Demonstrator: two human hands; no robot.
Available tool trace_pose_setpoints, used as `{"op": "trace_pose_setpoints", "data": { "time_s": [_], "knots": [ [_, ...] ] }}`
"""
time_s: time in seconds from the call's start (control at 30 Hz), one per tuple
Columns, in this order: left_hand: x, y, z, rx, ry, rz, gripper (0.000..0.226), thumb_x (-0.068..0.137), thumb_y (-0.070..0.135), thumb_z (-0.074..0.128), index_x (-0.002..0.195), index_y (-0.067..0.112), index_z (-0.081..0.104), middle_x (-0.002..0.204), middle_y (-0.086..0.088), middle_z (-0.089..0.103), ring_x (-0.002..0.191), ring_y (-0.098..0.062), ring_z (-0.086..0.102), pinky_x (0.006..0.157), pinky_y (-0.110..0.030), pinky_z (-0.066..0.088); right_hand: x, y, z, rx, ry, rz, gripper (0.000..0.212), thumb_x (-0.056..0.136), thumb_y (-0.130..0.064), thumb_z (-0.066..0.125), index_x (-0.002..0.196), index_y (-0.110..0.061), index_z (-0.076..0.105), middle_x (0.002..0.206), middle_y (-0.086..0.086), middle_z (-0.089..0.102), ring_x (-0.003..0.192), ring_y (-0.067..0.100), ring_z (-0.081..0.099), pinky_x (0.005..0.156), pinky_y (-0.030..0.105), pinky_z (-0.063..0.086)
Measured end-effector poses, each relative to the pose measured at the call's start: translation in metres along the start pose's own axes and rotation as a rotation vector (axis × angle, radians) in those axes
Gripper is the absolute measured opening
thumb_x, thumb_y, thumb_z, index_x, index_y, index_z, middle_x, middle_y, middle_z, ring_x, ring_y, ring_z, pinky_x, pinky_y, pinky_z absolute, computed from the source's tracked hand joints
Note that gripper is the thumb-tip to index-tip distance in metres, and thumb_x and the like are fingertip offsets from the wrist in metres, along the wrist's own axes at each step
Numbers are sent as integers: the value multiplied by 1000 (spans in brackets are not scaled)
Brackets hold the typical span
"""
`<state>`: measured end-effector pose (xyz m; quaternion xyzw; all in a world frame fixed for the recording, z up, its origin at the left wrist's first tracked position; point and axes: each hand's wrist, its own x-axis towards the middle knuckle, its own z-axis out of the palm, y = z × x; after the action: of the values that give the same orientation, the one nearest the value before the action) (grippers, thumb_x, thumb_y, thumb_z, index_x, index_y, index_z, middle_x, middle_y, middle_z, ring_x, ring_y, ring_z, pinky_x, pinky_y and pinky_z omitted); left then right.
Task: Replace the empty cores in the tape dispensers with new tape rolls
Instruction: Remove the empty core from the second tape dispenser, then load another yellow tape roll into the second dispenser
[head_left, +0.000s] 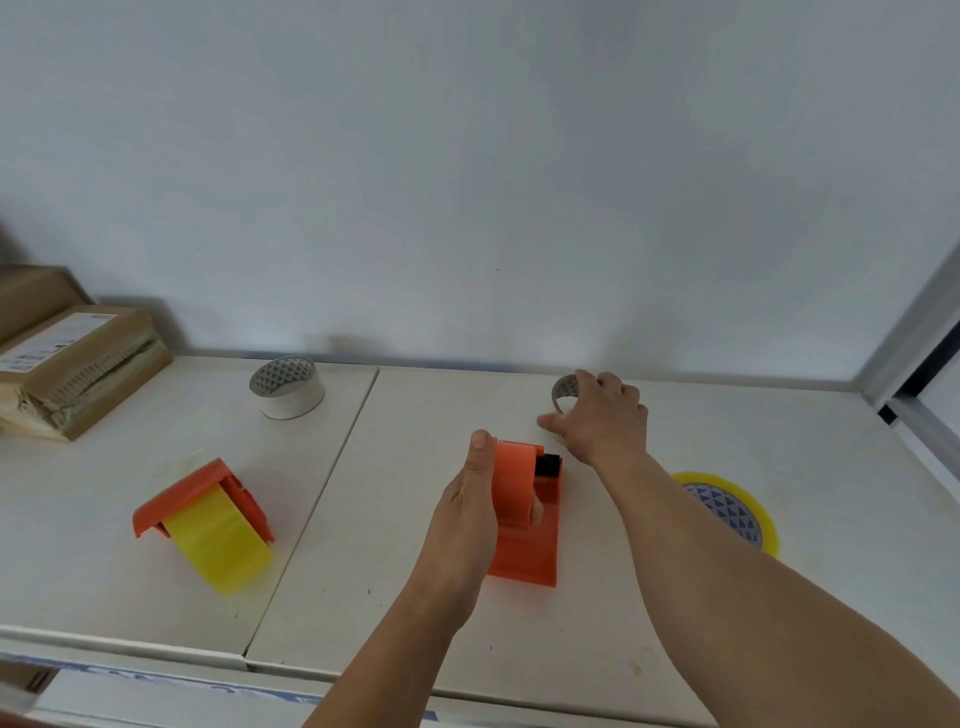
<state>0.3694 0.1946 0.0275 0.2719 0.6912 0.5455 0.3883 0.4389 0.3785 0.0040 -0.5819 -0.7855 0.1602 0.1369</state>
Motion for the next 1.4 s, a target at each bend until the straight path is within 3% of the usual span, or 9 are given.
{"op": "trace_pose_setpoints", "data": {
  "time_s": [0.13, 0.27, 0.4, 0.7, 0.9, 1.03, 1.23, 1.3, 1.4],
  "knots": [
    [-3, 7, 0, -6, 30, -8, 58, 93, 65, 18, 66, 32, 57, 72, 5, 67, 75, -6, 57, 77, -31, 37, 4, 1, 6, -82, -67, 6, 76, 82, -65, 57, 142, -21, 43, 149, 9, 38, 137, 31, 30, 110, 45, 27],
    [1, -3, 0, -4, 4, 17, 74, 80, 75, 15, 81, 24, 68, 85, -4, 75, 86, -14, 65, 64, -21, 37, -8, 0, 0, 15, 13, 28, 72, 87, -63, 49, 146, -21, 41, 160, 10, 25, 147, 29, 16, 116, 48, 17],
    [5, -10, 1, -14, 1, 14, 99, 67, 87, 14, 101, 12, 70, 93, -7, 76, 93, -21, 69, 70, -24, 43, -45, 0, -15, 149, 134, 38, 53, 93, -47, 48, 137, -19, 52, 151, 7, 39, 138, 29, 31, 112, 45, 24],
    [-1, -12, 1, -34, -47, 45, 85, 90, 70, 15, 93, 5, 70, 82, -4, 76, 73, -13, 66, 62, -23, 41, -126, 44, -19, 112, 364, 229, 43, 92, -42, 55, 129, -21, 57, 134, 4, 58, 127, 27, 48, 109, 43, 28],
    [-1, -18, 3, -46, -58, 47, 84, 87, 72, 16, 99, 6, 67, 86, -5, 74, 76, -16, 65, 62, -24, 44, -147, 64, -14, -150, 170, 267, 45, 92, -48, 52, 130, -23, 57, 127, -2, 66, 123, 17, 55, 115, 36, 17],
    [-6, -19, 5, -62, -38, 52, 83, 90, 71, 16, 96, 5, 67, 79, -2, 74, 73, -15, 65, 63, -25, 44, -154, 63, -21, -111, 156, 237, 35, 96, -43, 50, 124, -25, 61, 123, -1, 69, 118, 18, 58, 116, 35, 15],
    [-17, -21, 15, -73, 14, 61, 88, 85, 75, 15, 97, 5, 68, 81, -3, 74, 73, -14, 65, 62, -25, 43, -170, 58, -38, 544, 190, 249, 37, 97, -37, 54, 124, -14, 63, 128, 0, 65, 110, 25, 59, 93, 37, 45],
    [-23, -19, 20, -82, 39, 59, 84, 91, 70, 15, 96, 5, 69, 79, -3, 74, 70, -12, 64, 60, -23, 42, -176, 57, -44, 811, 193, 253, 31, 97, -36, 56, 114, -13, 67, 114, 1, 72, 95, 19, 65, 81, 36, 51],
    [-29, -17, 27, -100, 57, 33, 82, 94, 67, 16, 99, 5, 69, 83, -6, 74, 72, -12, 64, 59, -22, 41, -189, 51, -48, 1048, 159, 211, 17, 96, -36, 57, 99, -25, 69, 87, -10, 73, 74, -1, 65, 62, 17, 47]
  ]
}}
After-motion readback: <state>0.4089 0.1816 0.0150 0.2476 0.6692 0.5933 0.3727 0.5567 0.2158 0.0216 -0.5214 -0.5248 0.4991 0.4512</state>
